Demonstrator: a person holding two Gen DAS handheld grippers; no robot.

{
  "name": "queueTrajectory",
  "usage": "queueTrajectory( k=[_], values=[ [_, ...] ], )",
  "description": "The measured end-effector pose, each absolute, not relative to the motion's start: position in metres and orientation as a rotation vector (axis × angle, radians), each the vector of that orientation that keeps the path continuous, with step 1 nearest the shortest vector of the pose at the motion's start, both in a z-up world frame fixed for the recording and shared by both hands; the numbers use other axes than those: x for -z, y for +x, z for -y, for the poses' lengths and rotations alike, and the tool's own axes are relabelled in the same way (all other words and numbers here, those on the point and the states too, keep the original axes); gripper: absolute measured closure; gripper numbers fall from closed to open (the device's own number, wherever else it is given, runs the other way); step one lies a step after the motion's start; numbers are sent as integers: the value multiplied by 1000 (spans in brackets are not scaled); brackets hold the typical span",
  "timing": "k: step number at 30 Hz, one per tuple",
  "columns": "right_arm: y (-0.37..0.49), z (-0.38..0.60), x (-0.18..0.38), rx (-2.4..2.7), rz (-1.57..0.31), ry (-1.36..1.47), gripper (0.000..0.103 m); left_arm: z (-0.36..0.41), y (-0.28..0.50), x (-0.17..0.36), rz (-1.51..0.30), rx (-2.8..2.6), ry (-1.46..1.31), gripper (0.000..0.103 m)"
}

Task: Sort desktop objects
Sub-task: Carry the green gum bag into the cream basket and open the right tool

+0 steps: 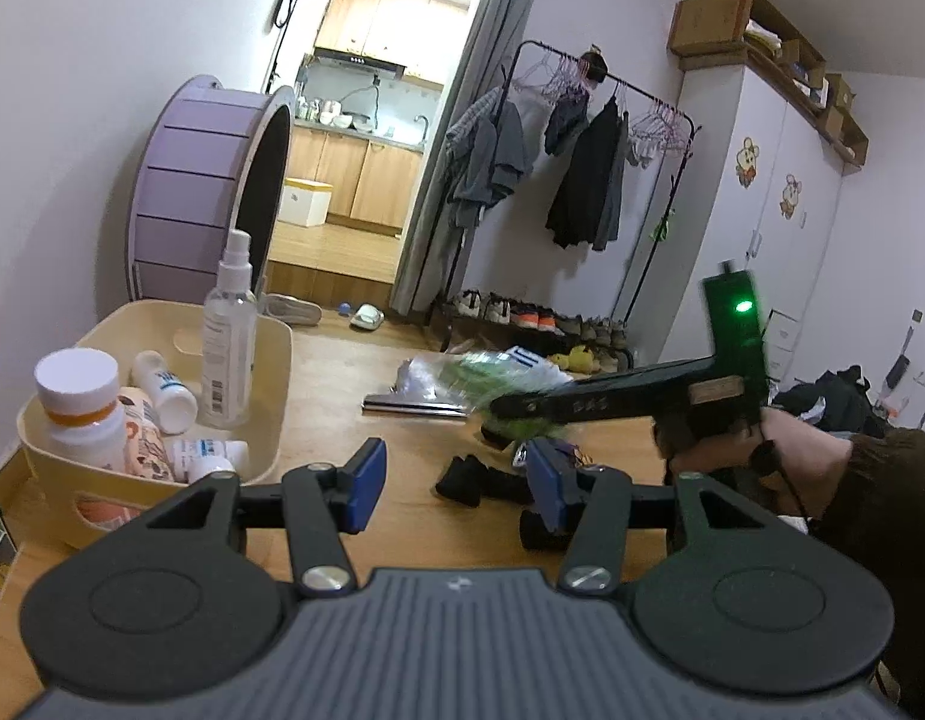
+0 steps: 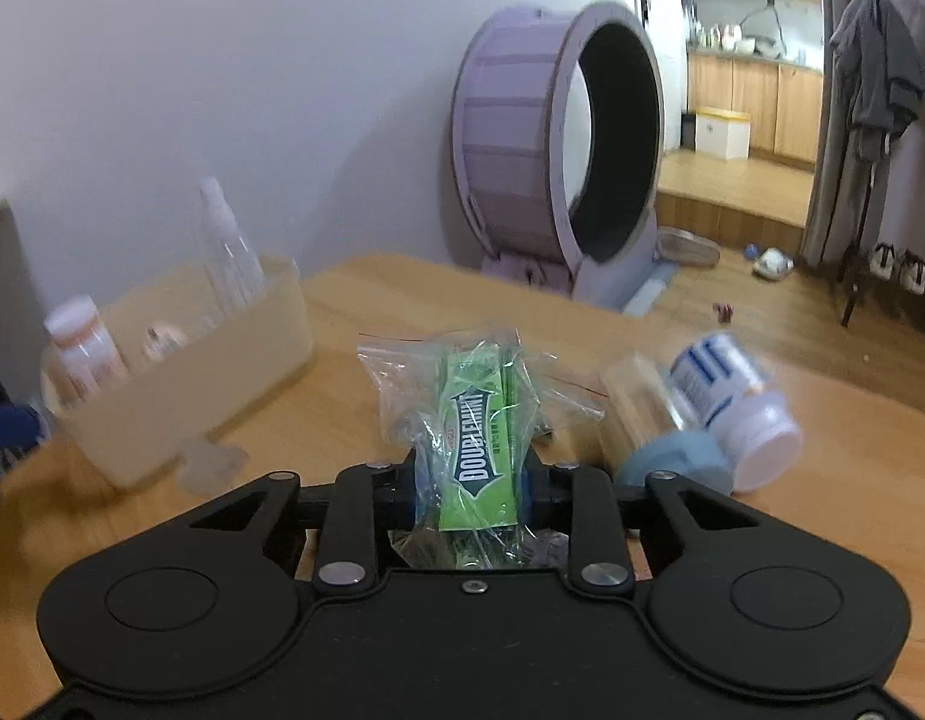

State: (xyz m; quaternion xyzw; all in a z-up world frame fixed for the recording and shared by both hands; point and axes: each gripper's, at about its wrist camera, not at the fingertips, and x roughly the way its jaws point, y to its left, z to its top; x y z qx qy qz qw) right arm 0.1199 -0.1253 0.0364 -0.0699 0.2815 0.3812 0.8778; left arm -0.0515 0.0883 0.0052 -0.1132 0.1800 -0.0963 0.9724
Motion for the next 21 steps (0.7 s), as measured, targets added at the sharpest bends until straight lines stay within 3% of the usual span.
queueTrajectory(
  k=[9,21],
  values=[
    [78,93,-74,-981,-529,-42,76,-116,-85,-7,-323,87,-232,52],
    [59,0,-75,-1136,-567,-41,76,-146,-109,-6,-308,16,-288,52]
  ],
)
